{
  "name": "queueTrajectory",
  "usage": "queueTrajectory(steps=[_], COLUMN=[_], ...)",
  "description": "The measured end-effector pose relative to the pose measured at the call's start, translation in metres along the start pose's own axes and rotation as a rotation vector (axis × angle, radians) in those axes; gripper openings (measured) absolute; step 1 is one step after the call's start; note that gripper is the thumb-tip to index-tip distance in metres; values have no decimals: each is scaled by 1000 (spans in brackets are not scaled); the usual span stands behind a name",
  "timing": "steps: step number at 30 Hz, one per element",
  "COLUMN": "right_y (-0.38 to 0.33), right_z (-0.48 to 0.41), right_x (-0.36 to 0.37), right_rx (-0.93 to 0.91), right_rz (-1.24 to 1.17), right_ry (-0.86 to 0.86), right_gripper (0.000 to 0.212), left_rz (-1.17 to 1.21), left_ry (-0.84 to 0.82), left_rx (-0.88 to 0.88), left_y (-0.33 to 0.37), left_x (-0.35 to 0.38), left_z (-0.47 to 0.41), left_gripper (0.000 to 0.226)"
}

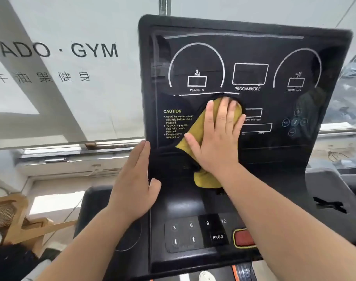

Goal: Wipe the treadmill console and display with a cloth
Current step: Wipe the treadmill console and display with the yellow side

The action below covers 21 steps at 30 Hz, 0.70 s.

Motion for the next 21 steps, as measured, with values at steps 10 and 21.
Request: queueTrajectory(steps=[10, 21], right_y=[-64, 14], right_z=[-5, -16], right_x=[2, -12], right_rx=[-326, -123], right_rz=[106, 69], right_ry=[9, 47], right_gripper=[96, 112], left_rz=[588, 630], left_ry=[202, 143], left_rx=[56, 8], left_y=[-14, -12], left_x=[-10, -11], left_z=[1, -4], left_gripper=[59, 59])
Point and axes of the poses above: each hand's wrist, its own z-axis away from the middle knuckle, its own x-axis out of the palm, y = z × x, the point moved 5 cm from there along -z, towards the middle knuckle, and after that the axes turned 14 degrees about -y, right-handed, at the moved point
